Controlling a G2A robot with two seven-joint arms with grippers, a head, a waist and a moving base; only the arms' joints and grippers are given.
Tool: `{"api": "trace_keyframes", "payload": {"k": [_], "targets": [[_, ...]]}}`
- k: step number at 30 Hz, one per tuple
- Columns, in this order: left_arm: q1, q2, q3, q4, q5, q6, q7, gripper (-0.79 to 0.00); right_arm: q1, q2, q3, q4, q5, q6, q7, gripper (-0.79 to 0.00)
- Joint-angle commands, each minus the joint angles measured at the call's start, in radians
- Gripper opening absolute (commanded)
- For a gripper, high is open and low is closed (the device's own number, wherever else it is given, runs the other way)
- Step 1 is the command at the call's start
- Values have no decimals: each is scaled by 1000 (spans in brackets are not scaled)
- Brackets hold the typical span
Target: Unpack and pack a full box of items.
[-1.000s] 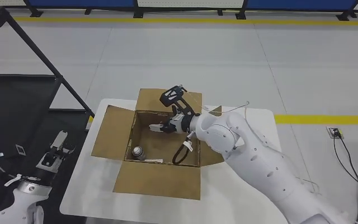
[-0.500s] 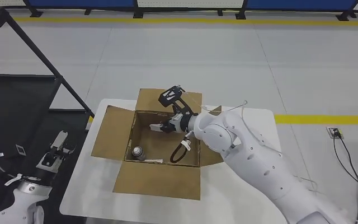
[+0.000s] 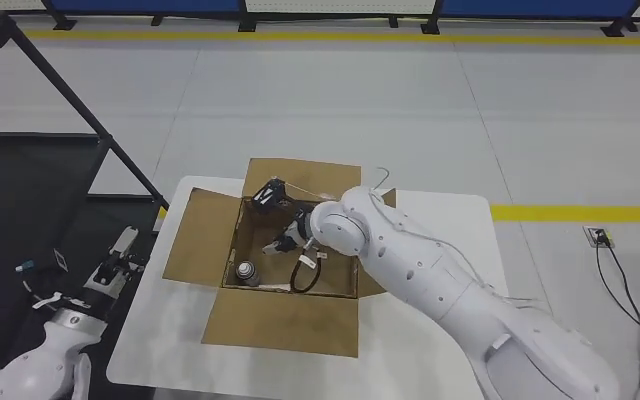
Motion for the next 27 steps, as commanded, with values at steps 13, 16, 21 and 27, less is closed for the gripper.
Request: {"api": "trace_keyframes", "payload": {"k": [13, 16, 21, 27], "targets": [[-140, 18, 54, 150, 47, 95, -28, 0, 7, -31, -19, 62, 6, -48, 3, 0], [-165, 23, 64, 180, 34, 84, -77, 0, 4, -40, -33, 62, -27, -83, 8, 0], [-194, 35, 57, 230, 8, 49, -173, 0, -1, -85, -70, 112, -77, -144, -38, 0], [-218, 51, 51, 276, -1, 8, -283, -62, -2, -149, -92, 217, -115, -145, -153, 0]]}}
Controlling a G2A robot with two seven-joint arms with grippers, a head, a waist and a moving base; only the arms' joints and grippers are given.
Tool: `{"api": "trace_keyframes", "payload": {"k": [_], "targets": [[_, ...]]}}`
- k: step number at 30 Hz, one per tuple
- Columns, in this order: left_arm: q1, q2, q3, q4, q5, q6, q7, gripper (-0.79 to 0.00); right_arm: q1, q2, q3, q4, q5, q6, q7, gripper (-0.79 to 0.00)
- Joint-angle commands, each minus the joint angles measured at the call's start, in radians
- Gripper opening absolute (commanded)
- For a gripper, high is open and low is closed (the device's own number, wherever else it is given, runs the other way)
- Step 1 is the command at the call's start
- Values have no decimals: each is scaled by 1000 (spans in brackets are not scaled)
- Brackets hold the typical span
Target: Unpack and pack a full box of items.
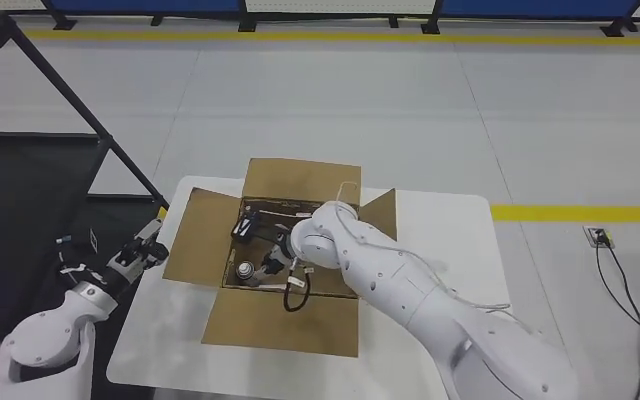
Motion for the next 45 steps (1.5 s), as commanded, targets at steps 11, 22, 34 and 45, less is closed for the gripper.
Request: {"api": "trace_keyframes", "payload": {"k": [11, 22, 34, 45], "targets": [[-22, 23, 27, 46, 19, -62, -92, -751, -17, -8, 6, 14, -11, -7, -15, 0], [-9, 37, 36, 53, -7, -68, -111, -785, -17, -22, 26, 22, -45, -74, -3, 0], [51, 53, 23, 19, -44, -100, -142, -785, -33, -53, 16, 69, -152, -63, -71, 0], [83, 69, 3, 9, -96, -112, -186, -785, -47, -94, 11, 109, -191, -105, -83, 0]]}}
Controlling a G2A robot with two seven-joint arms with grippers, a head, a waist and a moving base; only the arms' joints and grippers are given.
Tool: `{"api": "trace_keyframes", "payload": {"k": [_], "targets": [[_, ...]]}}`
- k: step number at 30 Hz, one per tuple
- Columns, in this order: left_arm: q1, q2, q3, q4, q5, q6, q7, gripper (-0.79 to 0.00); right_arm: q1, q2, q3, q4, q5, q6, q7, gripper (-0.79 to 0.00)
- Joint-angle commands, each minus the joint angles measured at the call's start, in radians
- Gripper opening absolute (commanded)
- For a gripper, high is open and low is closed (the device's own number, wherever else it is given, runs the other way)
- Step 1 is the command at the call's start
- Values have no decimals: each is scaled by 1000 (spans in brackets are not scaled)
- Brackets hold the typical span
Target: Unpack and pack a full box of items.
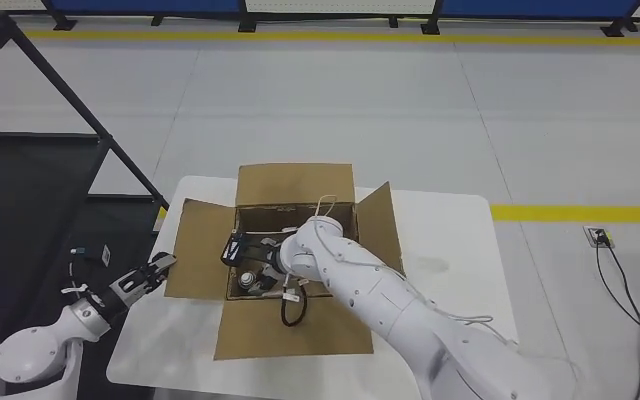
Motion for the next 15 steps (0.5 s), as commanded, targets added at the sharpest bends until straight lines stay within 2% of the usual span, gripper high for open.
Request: {"api": "trace_keyframes", "payload": {"k": [1, 15], "targets": [[3, 2, 1, -2, -6, -2, -2, -785, -4, -8, -2, 8, -11, 4, -12, 0], [21, 13, 40, -19, -23, -10, 11, -785, -12, -61, -1, 88, -49, -37, -34, 0]]}}
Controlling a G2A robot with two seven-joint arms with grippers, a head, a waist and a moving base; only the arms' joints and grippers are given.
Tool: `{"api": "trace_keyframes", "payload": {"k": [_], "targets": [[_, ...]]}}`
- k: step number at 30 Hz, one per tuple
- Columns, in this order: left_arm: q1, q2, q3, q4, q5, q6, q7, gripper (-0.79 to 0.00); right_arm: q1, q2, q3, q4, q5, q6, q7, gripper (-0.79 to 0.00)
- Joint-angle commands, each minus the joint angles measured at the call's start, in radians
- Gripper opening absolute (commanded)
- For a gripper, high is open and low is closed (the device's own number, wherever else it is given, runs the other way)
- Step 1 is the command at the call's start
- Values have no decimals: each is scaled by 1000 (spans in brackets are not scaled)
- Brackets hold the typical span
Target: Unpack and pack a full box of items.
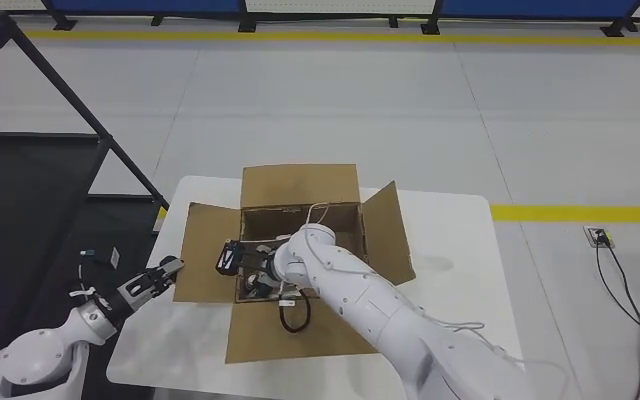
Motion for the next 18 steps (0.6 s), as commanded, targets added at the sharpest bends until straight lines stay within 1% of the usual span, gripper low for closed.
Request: {"api": "trace_keyframes", "payload": {"k": [1, 2, 3, 4, 5, 6, 7, 10, 11, 12, 15, 18], "targets": [[1, 1, 2, 0, -3, 0, 2, -785, 0, -5, 1, 9, -2, -9, 1, 0], [2, 3, 3, -1, -5, 0, 3, -785, 0, -9, 2, 17, -3, -15, 2, 0], [2, 3, 4, -1, -6, 0, 4, -785, 0, -11, 3, 21, -3, -18, 1, -28], [3, 4, 5, -2, -7, 0, 5, -785, 0, -15, 4, 29, -5, -24, 0, -92], [4, 5, 6, -3, -8, 0, 7, -785, 0, -18, 5, 34, -6, -28, -2, -132], [5, 6, 7, -3, -8, 0, 8, -785, 0, -19, 6, 38, -7, -31, -3, -194], [6, 7, 8, -4, -10, 0, 9, -785, 1, -22, 7, 45, -9, -37, -7, -372], [8, 9, 11, -5, -15, 1, 13, -785, 1, -29, 10, 58, -15, -46, -17, -486], [9, 10, 11, -5, -15, 1, 15, -785, 2, -31, 10, 62, -17, -48, -18, -563], [10, 11, 12, -5, -15, 2, 18, -785, 3, -33, 12, 67, -19, -52, -22, -610], [12, 13, 13, -6, -18, 2, 23, -785, 6, -38, 16, 78, -23, -58, -29, -714], [14, 15, 15, -6, -21, 1, 33, -785, 11, -41, 21, 86, -29, -60, -36, -733]]}}
